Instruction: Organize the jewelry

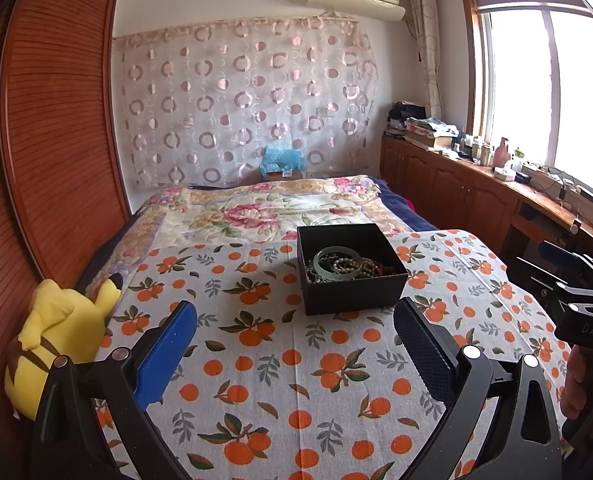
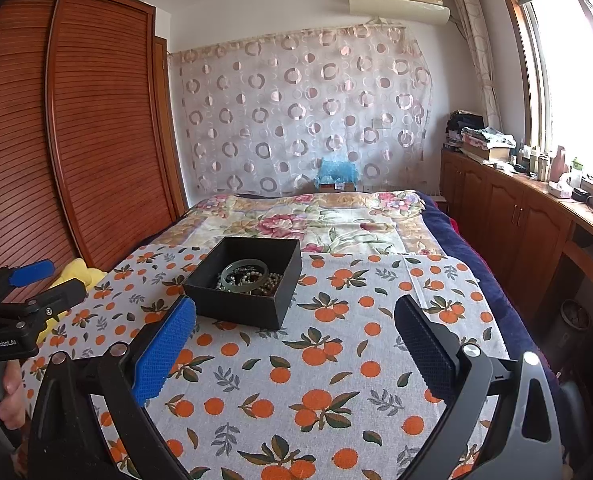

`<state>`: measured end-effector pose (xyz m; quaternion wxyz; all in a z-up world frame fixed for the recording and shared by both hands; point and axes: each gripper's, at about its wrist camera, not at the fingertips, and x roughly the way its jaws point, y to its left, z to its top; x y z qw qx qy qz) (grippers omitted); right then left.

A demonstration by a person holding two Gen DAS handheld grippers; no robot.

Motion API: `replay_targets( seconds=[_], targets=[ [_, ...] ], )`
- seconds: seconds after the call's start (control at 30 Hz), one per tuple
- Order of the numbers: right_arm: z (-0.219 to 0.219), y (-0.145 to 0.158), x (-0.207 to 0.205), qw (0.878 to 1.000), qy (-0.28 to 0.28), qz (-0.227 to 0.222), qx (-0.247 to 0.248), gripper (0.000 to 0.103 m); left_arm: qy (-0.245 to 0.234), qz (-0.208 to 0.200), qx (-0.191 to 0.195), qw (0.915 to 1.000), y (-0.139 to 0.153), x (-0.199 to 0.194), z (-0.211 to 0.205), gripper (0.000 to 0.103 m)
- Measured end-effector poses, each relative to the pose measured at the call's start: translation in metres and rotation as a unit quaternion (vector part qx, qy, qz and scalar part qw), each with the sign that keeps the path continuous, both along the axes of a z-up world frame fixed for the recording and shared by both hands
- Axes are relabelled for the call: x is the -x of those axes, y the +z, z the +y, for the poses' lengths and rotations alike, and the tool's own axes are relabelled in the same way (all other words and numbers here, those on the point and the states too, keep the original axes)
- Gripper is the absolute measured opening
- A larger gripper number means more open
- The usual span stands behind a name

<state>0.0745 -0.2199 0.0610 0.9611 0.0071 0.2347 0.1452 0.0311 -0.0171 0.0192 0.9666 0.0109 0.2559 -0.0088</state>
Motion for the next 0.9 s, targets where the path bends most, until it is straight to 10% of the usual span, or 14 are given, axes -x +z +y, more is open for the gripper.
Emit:
replay_targets(
  seconds=[0.9],
  targets=[
    [0.0022,0.0,0.0015,1.0,0.0,-0.001,-0.001,0.1,-0.003,-0.01,0.006,0.9999,0.0036,0.005,-0.0015,0.095]
  ],
)
